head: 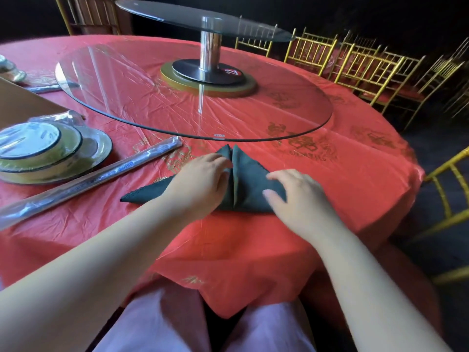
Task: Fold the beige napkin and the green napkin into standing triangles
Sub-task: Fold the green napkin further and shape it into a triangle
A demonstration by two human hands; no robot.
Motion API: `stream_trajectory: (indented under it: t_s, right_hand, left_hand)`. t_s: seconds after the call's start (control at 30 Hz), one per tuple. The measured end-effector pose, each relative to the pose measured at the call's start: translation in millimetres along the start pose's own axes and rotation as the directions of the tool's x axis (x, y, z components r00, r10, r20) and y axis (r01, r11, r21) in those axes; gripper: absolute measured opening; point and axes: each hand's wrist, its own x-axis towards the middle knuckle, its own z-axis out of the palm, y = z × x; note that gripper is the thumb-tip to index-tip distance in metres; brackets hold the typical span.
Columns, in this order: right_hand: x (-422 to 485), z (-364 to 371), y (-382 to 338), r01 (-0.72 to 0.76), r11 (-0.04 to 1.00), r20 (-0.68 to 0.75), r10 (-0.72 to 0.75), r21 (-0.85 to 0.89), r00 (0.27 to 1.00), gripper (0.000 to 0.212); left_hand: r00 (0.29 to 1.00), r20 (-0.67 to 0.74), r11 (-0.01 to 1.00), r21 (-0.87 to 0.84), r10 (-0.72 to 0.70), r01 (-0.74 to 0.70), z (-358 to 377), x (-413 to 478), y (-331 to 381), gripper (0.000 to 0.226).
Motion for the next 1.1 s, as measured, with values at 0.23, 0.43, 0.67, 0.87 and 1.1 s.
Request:
stream_trajectory:
  t_s: [0.23, 0.43, 0.67, 0.87, 1.1]
  right_hand:
    - [-5.0, -14.0, 53.0, -0.463, 0.881, 0.254, 0.471, -0.093, 0.845, 0.045]
    - [-0.4, -21.3, 55.6, -0.481, 0.839, 0.346, 0.385, 0.255, 0.856, 0.031]
    - [5.6, -50.1, 38.4, -0.462, 0.589, 0.349, 0.303, 0.663, 0.887, 0.026]
    - [19.0, -67.0, 2.9, -0.264, 0.578, 0.162, 0.222, 0.772, 0.961, 0.027]
    - [31.8, -56.1, -44.7, -0.060, 0.578, -0.071, 0.201, 0.814, 0.977, 0.026]
  left_hand:
    - [0.863, 0.386, 0.935, 0.268, -0.326, 0.233, 27.7, -41.6, 45.9, 0.083]
    - [0.903, 0.342, 0.943, 0.291, -0.259, 0.161, 29.8, -47.6, 41.6, 0.094]
    - [0.907, 0.367, 0.961, 0.247, -0.209, 0.122, 22.8, -39.6, 39.0, 0.074]
    - [0.932, 0.325, 0.982, 0.149, -0.158, 0.115, 23.0, -38.1, 30.1, 0.086]
    - [0.902, 0.399, 0.979, 0.177, -0.167, 0.103, 20.3, -38.0, 32.6, 0.077]
